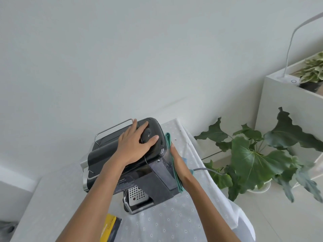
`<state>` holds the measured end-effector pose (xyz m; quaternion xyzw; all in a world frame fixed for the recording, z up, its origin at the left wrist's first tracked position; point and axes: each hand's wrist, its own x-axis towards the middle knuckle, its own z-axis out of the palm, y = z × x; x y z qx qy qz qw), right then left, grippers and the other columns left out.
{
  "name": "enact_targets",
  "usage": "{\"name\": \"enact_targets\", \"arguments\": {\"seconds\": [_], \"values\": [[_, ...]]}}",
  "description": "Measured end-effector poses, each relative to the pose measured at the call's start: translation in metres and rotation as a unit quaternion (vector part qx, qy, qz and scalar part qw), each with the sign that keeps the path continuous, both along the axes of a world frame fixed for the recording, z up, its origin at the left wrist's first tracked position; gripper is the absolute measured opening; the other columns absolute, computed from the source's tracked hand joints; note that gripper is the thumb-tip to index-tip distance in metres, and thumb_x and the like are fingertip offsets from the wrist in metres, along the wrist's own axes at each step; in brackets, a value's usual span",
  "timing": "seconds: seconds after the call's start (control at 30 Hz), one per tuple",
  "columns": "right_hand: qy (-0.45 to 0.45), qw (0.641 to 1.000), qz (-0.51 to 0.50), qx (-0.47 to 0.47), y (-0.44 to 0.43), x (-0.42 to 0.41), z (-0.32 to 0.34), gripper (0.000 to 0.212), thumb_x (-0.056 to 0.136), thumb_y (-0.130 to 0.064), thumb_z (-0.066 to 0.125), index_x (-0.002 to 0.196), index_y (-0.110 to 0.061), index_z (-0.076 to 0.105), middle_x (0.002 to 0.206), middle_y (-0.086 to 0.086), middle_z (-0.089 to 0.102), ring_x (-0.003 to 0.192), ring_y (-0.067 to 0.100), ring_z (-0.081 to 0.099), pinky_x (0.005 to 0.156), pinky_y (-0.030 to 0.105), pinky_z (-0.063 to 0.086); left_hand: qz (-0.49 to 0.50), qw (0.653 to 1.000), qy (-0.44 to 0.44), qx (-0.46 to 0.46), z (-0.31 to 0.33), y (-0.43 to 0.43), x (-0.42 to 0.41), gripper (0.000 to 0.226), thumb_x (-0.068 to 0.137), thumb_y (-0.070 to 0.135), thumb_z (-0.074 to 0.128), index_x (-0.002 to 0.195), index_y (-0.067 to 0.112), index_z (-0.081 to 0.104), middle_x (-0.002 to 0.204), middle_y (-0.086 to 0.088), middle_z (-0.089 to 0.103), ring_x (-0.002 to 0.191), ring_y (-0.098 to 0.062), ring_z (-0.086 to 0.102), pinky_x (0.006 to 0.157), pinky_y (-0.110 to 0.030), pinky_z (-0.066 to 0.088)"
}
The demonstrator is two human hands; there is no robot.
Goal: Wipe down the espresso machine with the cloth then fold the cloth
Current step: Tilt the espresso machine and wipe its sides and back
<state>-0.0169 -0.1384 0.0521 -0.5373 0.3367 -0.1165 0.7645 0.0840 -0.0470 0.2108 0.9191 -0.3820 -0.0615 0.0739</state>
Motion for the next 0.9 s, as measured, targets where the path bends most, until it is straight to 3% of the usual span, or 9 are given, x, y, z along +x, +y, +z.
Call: {"name": "enact_targets", "arguments": {"seconds": [0.07, 0.17, 0.3, 0.47, 0.53, 0.6, 0.7, 0.8, 0.9], "values": [[-0.003, 1.0, 0.01, 0.003, -0.001, -0.001, 0.006, 0.075, 0.073, -0.098, 0.029, 0.13, -0.058, 0.056, 0.147, -0.014, 0.051, 0.141, 0.016, 0.038, 0.119, 0.042, 0.022, 0.0, 1.0, -0.002, 0.005, 0.0, -0.002, -0.001, 0.076, 0.084, 0.075, 0.036, 0.15, 0.044, 0.017, 0.163, 0.004, 0.007, 0.149, -0.016, 0.006, 0.119, -0.045, 0.007], [-0.137, 0.988, 0.063, -0.042, -0.012, 0.0, 0.043, 0.063, 0.097, -0.073, 0.02, 0.152, -0.046, 0.035, 0.16, -0.019, 0.033, 0.147, 0.004, 0.028, 0.121, 0.034, 0.02, 0.002, 1.0, 0.003, 0.02, 0.004, -0.004, -0.002, 0.074, 0.085, 0.073, 0.038, 0.15, 0.043, 0.016, 0.162, 0.003, 0.011, 0.149, -0.017, 0.006, 0.119, -0.048, 0.008], [-0.129, 0.989, 0.078, -0.005, -0.018, 0.007, 0.042, 0.072, 0.093, -0.08, 0.025, 0.153, -0.041, 0.037, 0.161, -0.012, 0.034, 0.148, 0.01, 0.031, 0.125, 0.045, 0.02, 0.024, 0.999, 0.013, 0.039, 0.008, -0.009, -0.006, 0.078, 0.081, 0.076, 0.033, 0.15, 0.046, 0.013, 0.162, 0.004, 0.009, 0.149, -0.019, 0.006, 0.118, -0.053, 0.01], [-0.132, 0.989, 0.057, -0.013, -0.007, -0.001, 0.009, 0.083, 0.084, -0.089, 0.033, 0.154, -0.045, 0.03, 0.16, -0.02, 0.032, 0.147, 0.007, 0.031, 0.123, 0.042, 0.022, 0.042, 0.997, -0.012, 0.057, 0.004, -0.015, -0.013, 0.096, 0.066, 0.094, 0.022, 0.149, 0.049, 0.009, 0.162, 0.003, 0.008, 0.149, -0.023, 0.005, 0.117, -0.055, 0.007], [-0.112, 0.993, 0.026, -0.023, -0.006, 0.001, 0.0, 0.064, 0.095, -0.074, 0.035, 0.149, -0.04, 0.043, 0.145, -0.019, 0.049, 0.134, 0.01, 0.047, 0.113, 0.034, 0.035, 0.042, 0.998, -0.013, 0.048, 0.002, -0.014, -0.011, 0.095, 0.067, 0.093, 0.027, 0.149, 0.049, 0.01, 0.162, 0.004, 0.008, 0.149, -0.023, 0.006, 0.118, -0.054, 0.007], [-0.078, 0.994, -0.049, -0.065, -0.007, 0.003, 0.001, 0.041, 0.104, -0.051, 0.038, 0.127, -0.027, 0.063, 0.114, -0.006, 0.069, 0.104, 0.014, 0.062, 0.088, 0.03, 0.048, 0.036, 0.998, -0.02, 0.044, 0.0, -0.013, -0.008, 0.097, 0.065, 0.094, 0.028, 0.149, 0.049, 0.011, 0.162, 0.006, 0.01, 0.149, -0.022, 0.007, 0.118, -0.054, 0.009], [-0.06, 0.99, -0.098, -0.086, -0.021, 0.002, 0.002, 0.035, 0.106, -0.041, 0.039, 0.1, -0.02, 0.065, 0.082, 0.0, 0.065, 0.074, 0.015, 0.057, 0.068, 0.031, 0.045, 0.03, 0.999, -0.023, 0.032, -0.002, -0.012, -0.005, 0.095, 0.067, 0.093, 0.031, 0.149, 0.049, 0.012, 0.161, 0.008, 0.013, 0.148, -0.021, 0.011, 0.118, -0.054, 0.011], [-0.06, 0.994, -0.087, 0.029, -0.053, -0.003, -0.01, 0.035, 0.105, -0.049, 0.039, 0.117, -0.024, 0.06, 0.104, 0.0, 0.067, 0.092, 0.017, 0.064, 0.082, 0.034, 0.053, 0.023, 0.999, -0.023, 0.024, -0.004, -0.012, -0.002, 0.095, 0.067, 0.094, 0.031, 0.149, 0.049, 0.013, 0.16, 0.01, 0.018, 0.147, -0.019, 0.016, 0.117, -0.055, 0.013], [-0.061, 0.99, -0.1, 0.081, -0.08, -0.01, -0.024, 0.052, 0.102, -0.056, 0.042, 0.137, -0.021, 0.055, 0.121, 0.004, 0.068, 0.108, 0.024, 0.066, 0.096, 0.044, 0.055, 0.02, 0.999, -0.021, 0.014, -0.006, -0.011, 0.0, 0.097, 0.065, 0.095, 0.031, 0.148, 0.049, 0.014, 0.16, 0.01, 0.018, 0.148, -0.017, 0.015, 0.117, -0.054, 0.013]]}}
